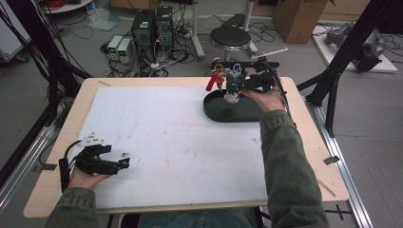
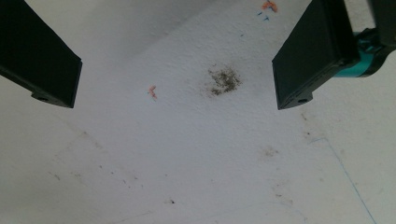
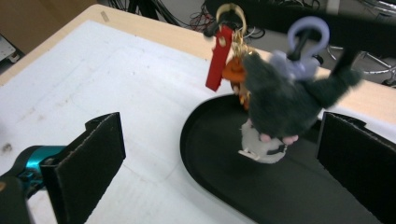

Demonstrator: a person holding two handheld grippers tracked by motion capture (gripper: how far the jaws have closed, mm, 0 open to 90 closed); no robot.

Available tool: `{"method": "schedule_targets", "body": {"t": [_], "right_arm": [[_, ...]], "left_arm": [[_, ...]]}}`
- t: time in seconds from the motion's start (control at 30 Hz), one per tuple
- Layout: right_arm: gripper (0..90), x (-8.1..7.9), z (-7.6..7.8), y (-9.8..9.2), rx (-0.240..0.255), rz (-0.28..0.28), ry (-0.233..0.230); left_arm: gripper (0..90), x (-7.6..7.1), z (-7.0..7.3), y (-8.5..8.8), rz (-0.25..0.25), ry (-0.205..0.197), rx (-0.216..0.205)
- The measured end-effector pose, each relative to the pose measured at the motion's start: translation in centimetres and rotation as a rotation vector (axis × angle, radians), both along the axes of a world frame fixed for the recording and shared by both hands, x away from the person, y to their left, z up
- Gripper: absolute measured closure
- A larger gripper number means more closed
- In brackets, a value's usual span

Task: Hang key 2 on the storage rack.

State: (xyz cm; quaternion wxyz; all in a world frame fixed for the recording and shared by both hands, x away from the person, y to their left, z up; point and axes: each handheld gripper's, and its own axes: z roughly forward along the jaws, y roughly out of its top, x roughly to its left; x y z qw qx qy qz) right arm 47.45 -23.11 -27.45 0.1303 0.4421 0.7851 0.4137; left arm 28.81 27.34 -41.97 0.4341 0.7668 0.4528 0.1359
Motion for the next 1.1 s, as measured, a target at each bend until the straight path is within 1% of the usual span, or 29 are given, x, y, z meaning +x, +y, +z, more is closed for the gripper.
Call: {"method": "schedule_targets", "body": {"t": [0.03, 0.07, 0.1, 0.13, 0.23, 0.3, 0.33, 0.43, 0.47, 0.5, 0.57, 0.67, 0.8, 0.9, 0.97, 1.03, 1.1], "right_arm": [[0.7, -0.3, -0.6, -0.2, -0.001, -0.007, -0.013], [0.7, -0.4, -1.0, -0.3, -0.011, -0.012, 0.012], [0.7, -0.5, -1.4, -0.4, -0.026, -0.018, 0.019], [0.7, -0.9, -1.9, -0.6, -0.022, -0.020, 0.005], [0.8, -1.6, -2.8, -1.1, 0.008, -0.010, 0.004], [0.8, -1.9, -3.1, -1.4, 0.003, -0.011, 0.008], [0.8, -2.1, -3.2, -1.5, 0.004, -0.014, 0.006], [0.8, -2.5, -3.5, -2.0, 0.009, -0.014, -0.006], [0.8, -2.7, -3.6, -2.1, 0.009, -0.017, 0.000], [0.7, -2.9, -3.7, -2.2, 0.012, -0.017, -0.003], [0.7, -3.2, -4.1, -2.5, 0.015, -0.029, -0.023], [0.7, -3.7, -4.8, -2.8, 0.016, -0.032, -0.024], [0.7, -4.3, -5.4, -3.3, 0.022, -0.039, -0.036], [0.7, -4.7, -5.6, -3.6, 0.025, -0.041, -0.043], [0.7, -5.1, -5.7, -3.7, 0.034, -0.040, -0.048], [0.8, -5.6, -5.9, -3.9, 0.032, -0.041, -0.066], [0.8, -6.0, -6.3, -4.1, 0.047, -0.041, -0.069]], "left_arm": [[1.7, 0.0, 0.1, 0.0, 0.002, -0.002, -0.003], [1.7, -0.1, 0.1, 0.1, 0.000, -0.007, 0.000], [1.7, -0.1, 0.2, 0.1, -0.002, -0.008, 0.000], [1.7, -0.1, 0.2, 0.1, 0.002, -0.007, -0.002], [1.7, -0.1, 0.1, 0.3, 0.005, -0.005, 0.002], [1.7, -0.2, 0.1, 0.3, 0.011, -0.007, -0.004], [1.7, -0.2, 0.1, 0.4, 0.007, -0.008, 0.002], [1.7, -0.2, 0.1, 0.5, 0.013, -0.008, 0.000], [1.7, -0.2, 0.1, 0.6, 0.017, -0.006, -0.001], [1.7, -0.2, 0.1, 0.6, 0.020, -0.006, 0.000], [1.7, -0.3, 0.2, 1.0, 0.029, -0.009, -0.004], [1.7, -0.4, 0.2, 1.6, 0.050, -0.013, -0.015], [1.7, -0.6, 0.0, 2.4, 0.073, -0.006, -0.012], [1.7, -0.7, -0.2, 2.9, 0.082, 0.002, -0.013], [1.7, -0.7, -0.2, 3.2, 0.089, 0.003, -0.022], [1.7, -0.8, -0.3, 3.5, 0.096, 0.003, -0.025], [1.7, -0.8, -0.3, 3.6, 0.100, 0.005, -0.025]]}}
